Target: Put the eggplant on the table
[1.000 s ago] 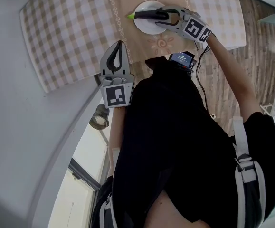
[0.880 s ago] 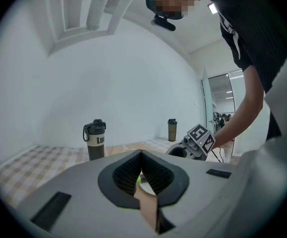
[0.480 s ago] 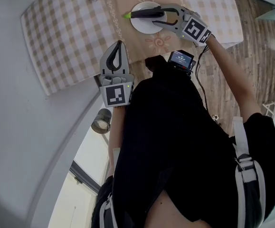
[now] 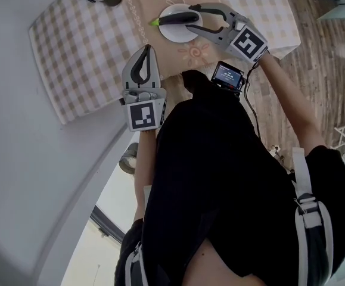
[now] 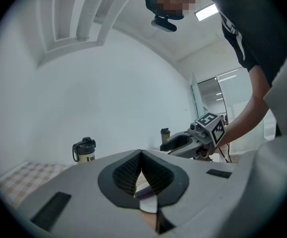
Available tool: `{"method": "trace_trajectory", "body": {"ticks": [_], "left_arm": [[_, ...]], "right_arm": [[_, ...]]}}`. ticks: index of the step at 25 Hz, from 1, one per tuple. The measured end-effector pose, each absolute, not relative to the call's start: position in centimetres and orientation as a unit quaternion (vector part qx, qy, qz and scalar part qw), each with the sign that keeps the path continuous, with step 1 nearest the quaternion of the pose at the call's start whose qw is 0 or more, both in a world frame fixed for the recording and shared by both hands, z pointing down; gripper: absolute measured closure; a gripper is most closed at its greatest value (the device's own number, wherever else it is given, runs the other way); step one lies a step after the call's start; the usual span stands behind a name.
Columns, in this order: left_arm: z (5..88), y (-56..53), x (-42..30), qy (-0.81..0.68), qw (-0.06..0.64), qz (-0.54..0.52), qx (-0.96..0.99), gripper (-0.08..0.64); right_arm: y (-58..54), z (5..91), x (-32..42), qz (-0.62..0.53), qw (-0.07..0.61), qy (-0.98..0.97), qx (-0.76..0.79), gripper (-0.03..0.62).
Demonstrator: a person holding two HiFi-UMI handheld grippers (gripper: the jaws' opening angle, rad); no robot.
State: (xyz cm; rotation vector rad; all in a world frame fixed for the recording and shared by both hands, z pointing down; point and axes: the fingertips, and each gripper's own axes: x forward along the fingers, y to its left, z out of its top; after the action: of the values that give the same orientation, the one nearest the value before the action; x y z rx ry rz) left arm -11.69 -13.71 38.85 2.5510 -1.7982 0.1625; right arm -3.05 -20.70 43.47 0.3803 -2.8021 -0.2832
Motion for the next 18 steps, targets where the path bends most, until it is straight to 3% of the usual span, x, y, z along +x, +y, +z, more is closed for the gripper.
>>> {"method": "trace_trajectory", "body": {"ticks": [11, 14, 18], "left_arm": [[33.8, -14.1, -10.8, -0.564, -0.033, 0.023, 0.825, 0.568], [32.1, -13.7, -10.4, -0.561, -0.038, 0.009, 0.827, 0.568], [30.3, -13.6, -9.8, -0.556, -0.052, -0.009, 0.829, 0.568]], "right_arm": [[-18.0, 35.2, -2.8, -0.116, 0.058, -0.973, 0.189, 0.416], [-17.3, 32.9, -2.6, -0.124, 0.02, -0.969, 0.215, 0.471], [-16.5, 31.1, -2.6, -0.13, -0.005, -0.964, 0.233, 0.471]]}}
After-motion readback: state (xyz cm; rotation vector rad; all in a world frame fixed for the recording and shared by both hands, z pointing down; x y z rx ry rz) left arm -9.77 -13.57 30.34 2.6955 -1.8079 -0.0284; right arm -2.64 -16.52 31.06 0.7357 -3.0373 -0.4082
